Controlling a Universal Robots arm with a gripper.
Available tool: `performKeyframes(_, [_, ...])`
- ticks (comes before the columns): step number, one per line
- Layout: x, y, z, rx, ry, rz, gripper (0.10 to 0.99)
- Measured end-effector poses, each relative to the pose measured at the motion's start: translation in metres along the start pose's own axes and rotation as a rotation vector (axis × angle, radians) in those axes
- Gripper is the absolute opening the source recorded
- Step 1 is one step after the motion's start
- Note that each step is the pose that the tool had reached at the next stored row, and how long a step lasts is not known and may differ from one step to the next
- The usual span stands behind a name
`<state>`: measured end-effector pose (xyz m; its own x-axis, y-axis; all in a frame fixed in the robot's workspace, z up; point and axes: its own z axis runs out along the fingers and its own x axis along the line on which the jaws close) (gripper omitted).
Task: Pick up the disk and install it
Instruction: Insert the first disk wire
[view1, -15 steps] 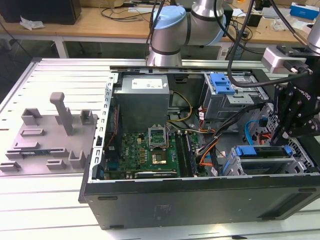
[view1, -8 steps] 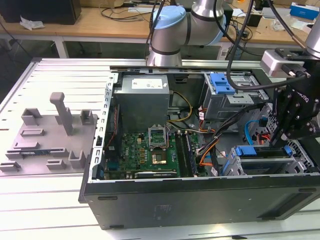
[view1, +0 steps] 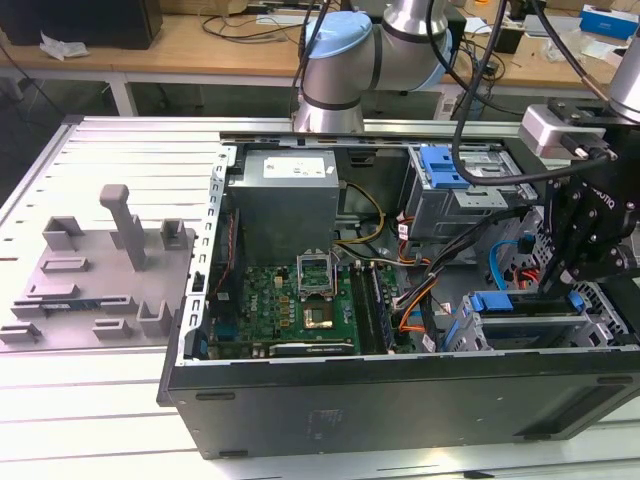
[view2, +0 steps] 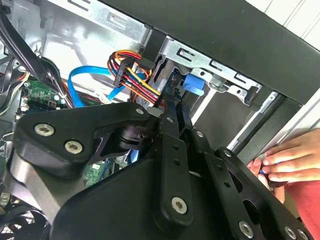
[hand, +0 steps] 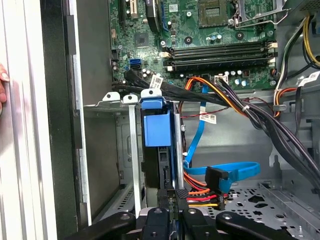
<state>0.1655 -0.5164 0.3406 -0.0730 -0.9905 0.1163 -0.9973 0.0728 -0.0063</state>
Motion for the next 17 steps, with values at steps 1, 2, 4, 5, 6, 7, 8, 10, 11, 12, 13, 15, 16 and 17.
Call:
performKeyframes(1, [0.0000,0.0000,0.0004,0.000,-0.0003,0.000,0.169])
performKeyframes(2, [0.0000,0.0000,0.0007,0.000,-0.0002,0.000,0.169])
performKeyframes(4, [0.0002,0.0000,0.0011,0.000,-0.0001,0.000,0.169])
performKeyframes(5, [0.0002,0.0000,0.0014,0.000,-0.0002,0.000,0.169])
performKeyframes(6, [0.0004,0.0000,0.0019,0.000,-0.0004,0.000,0.169])
performKeyframes(7, [0.0007,-0.0001,0.0023,0.000,-0.0005,0.000,0.169])
performKeyframes(8, [0.0009,-0.0001,0.0027,0.000,-0.0005,0.000,0.169])
performKeyframes(10, [0.0019,-0.0002,0.0036,0.000,-0.0002,0.000,0.169])
performKeyframes(11, [0.0025,-0.0002,0.0039,0.000,-0.0001,0.000,0.169])
performKeyframes(12, [0.0030,-0.0002,0.0043,0.000,-0.0002,0.000,0.169])
performKeyframes(13, [0.0035,-0.0002,0.0024,0.000,-0.0004,0.000,0.180])
performKeyframes(15, [0.0044,-0.0002,-0.0057,0.000,-0.0001,0.000,0.302])
performKeyframes(16, [0.0053,-0.0003,-0.0137,0.000,-0.0003,0.000,0.361])
performKeyframes(17, [0.0058,-0.0004,-0.0183,0.000,-0.0003,0.000,0.361])
